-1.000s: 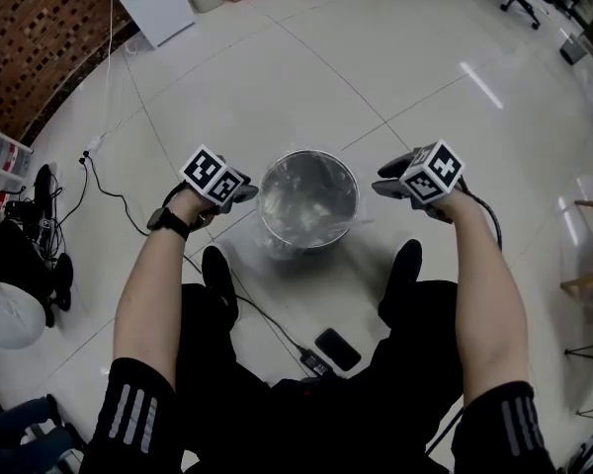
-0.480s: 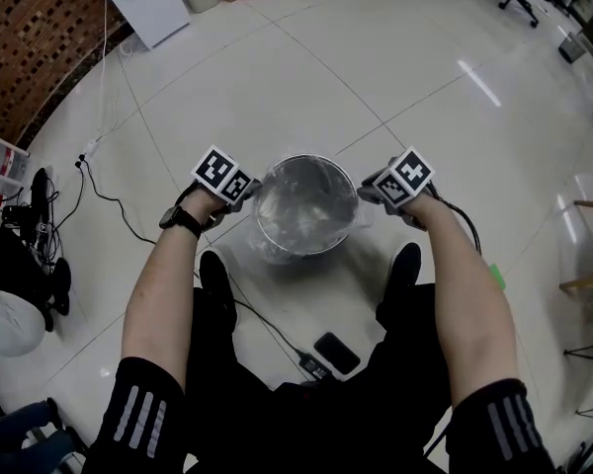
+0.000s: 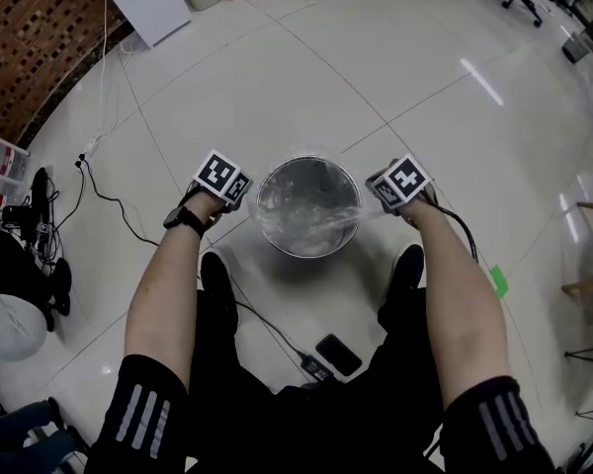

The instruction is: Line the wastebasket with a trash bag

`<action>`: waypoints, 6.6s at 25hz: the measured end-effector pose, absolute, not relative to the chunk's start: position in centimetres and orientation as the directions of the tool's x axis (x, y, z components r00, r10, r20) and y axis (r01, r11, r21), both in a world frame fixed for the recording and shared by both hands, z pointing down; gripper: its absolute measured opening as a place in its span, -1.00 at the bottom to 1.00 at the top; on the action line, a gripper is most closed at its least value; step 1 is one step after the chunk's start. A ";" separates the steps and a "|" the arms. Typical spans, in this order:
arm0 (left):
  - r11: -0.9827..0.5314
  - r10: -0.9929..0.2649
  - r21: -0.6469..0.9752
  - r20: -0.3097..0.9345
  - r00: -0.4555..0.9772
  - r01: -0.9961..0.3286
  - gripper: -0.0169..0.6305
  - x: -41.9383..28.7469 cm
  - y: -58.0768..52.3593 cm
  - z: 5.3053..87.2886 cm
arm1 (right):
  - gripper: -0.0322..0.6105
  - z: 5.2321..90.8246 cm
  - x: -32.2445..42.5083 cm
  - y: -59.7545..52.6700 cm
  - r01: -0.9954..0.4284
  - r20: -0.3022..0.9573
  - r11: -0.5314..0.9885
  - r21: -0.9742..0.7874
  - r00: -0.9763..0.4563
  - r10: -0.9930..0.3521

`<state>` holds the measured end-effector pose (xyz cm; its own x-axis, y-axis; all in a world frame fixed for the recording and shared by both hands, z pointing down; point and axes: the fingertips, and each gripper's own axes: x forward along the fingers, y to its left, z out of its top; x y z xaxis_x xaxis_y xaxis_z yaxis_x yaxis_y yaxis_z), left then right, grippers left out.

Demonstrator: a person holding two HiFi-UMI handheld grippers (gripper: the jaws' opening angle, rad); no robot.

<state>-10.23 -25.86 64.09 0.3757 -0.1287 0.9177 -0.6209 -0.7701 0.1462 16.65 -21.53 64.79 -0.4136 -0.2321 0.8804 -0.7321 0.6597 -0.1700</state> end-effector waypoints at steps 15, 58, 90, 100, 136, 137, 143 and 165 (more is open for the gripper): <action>-0.793 0.063 0.213 0.960 0.271 -0.570 -0.88 -12.2 -21.3 69.3 | -0.85 69.0 16.7 -17.8 -0.653 0.953 0.742 -0.154 -0.297 -0.063; -0.990 0.125 0.110 0.974 0.190 0.088 -0.97 -7.7 -6.6 62.1 | -0.88 63.8 12.6 -4.7 -0.142 0.925 0.950 -0.277 -0.307 0.224; -0.909 0.215 0.274 0.953 0.212 -0.314 -0.64 -11.5 -10.0 72.0 | -0.51 72.5 14.2 -5.1 -0.362 0.894 0.838 -0.409 -0.344 0.287; -0.972 0.111 0.163 0.954 0.279 -0.169 -0.45 -12.5 -13.9 64.2 | -0.31 62.3 17.0 -10.2 -0.381 0.916 0.891 -0.245 -0.391 0.085; -0.985 0.048 0.075 0.983 0.176 -0.152 -0.21 -11.3 -18.1 70.5 | -0.13 70.7 15.3 -14.3 -0.445 0.955 0.869 -0.219 -0.279 0.098; -0.986 0.029 0.057 0.984 0.177 -0.158 -0.21 -11.6 -18.6 70.3 | -0.13 70.6 15.9 -14.1 -0.453 0.959 0.865 -0.214 -0.267 0.097; -0.972 -0.057 -0.003 0.974 0.221 -0.237 -0.21 -12.5 -21.4 66.4 | -0.13 67.6 18.7 -15.5 -0.521 0.977 0.846 -0.117 -0.215 0.002; -0.938 -0.283 -0.178 0.890 0.357 -0.299 -0.21 -12.0 -17.1 51.5 | -0.47 42.3 8.6 -16.5 -0.570 0.631 0.782 0.254 -0.515 -0.580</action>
